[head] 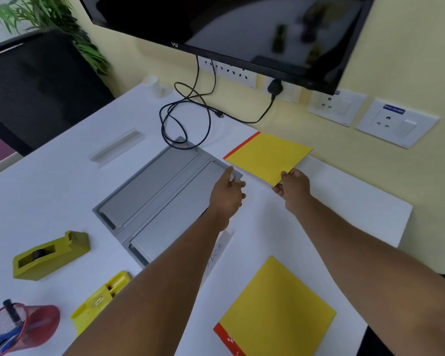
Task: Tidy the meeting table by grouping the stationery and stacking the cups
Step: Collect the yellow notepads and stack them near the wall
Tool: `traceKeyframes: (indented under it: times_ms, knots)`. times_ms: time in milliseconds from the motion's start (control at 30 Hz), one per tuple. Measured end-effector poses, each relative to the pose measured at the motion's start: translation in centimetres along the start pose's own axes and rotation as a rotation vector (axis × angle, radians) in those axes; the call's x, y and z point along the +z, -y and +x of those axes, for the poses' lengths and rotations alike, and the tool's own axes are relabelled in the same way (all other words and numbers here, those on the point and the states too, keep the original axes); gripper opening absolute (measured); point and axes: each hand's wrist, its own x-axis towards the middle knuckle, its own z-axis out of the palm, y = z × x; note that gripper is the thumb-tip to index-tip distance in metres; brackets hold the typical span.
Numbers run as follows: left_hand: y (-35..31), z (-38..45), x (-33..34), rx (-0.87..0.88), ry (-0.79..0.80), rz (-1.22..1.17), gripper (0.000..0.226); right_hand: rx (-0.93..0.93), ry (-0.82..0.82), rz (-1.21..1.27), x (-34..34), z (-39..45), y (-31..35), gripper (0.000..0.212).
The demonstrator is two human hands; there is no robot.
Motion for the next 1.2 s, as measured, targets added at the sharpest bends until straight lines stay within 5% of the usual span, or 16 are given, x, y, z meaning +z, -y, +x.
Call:
traceKeyframes:
  times_ms: [567,900,1200]
  knots:
    - [4.7,2.7,-1.2,-0.020,-0.005,0.137,0.052,0.025,-0.170,-0.421,-0.7,6.5,-2.0,0.013]
    - [5.1,0.2,-1.5,-0.008,-0.011,0.146,0.052,-0.068,-0.303,-0.269,-1.9,3.2,-2.4,0.037]
    - [5.2,-5.7,-3.6,0.049,-0.050,0.138,0.049,-0.095,-0.064,-0.089,-1.9,-6.0,-4.8,0.029]
